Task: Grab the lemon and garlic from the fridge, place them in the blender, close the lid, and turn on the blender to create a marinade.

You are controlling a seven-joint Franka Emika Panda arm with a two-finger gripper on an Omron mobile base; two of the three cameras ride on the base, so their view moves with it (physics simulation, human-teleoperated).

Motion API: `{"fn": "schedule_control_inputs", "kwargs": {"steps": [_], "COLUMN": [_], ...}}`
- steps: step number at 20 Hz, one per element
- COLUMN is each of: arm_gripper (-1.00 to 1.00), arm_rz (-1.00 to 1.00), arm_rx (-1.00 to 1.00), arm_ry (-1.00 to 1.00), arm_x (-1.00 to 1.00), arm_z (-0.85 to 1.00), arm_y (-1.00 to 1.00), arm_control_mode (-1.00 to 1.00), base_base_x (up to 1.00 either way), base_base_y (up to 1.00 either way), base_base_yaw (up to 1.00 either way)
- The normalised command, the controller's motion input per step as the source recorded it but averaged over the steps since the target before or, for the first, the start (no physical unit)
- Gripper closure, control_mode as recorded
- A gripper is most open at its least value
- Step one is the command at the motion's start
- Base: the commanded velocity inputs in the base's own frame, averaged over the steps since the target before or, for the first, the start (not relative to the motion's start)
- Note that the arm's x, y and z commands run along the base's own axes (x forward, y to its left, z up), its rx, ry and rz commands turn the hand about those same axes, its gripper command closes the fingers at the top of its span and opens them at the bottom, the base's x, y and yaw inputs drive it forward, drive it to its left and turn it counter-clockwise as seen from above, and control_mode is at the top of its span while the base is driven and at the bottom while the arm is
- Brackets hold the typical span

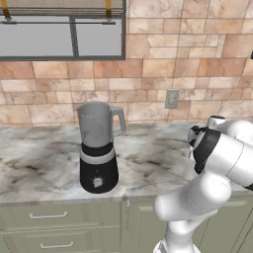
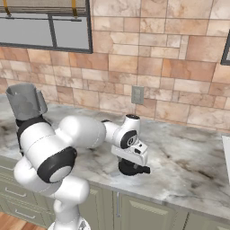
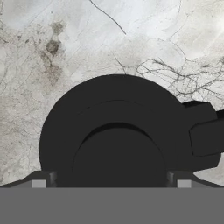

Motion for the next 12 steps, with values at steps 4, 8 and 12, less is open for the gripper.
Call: {"fn": "schedule_control_inputs", "kwargs": {"steps": [4, 8, 12], "arm_gripper": [1.00, 1.00, 1.00], "arm_rz": [0.00, 0.00, 0.00], "arm_rx": [0.00, 0.00, 0.01], "arm_ry": [-0.01, -0.05, -0.06], "arm_x": [0.00, 0.00, 0.00], "arm_z": [-0.28, -0.18, -0.02], "arm_y": [0.00, 0.00, 0.00], "arm_control_mode": [-1.00, -1.00, -1.00], "base_base_x": [0.00, 0.00, 0.00], "base_base_y": [0.00, 0.00, 0.00], "base_base_yaw": [0.00, 0.00, 0.00]}}
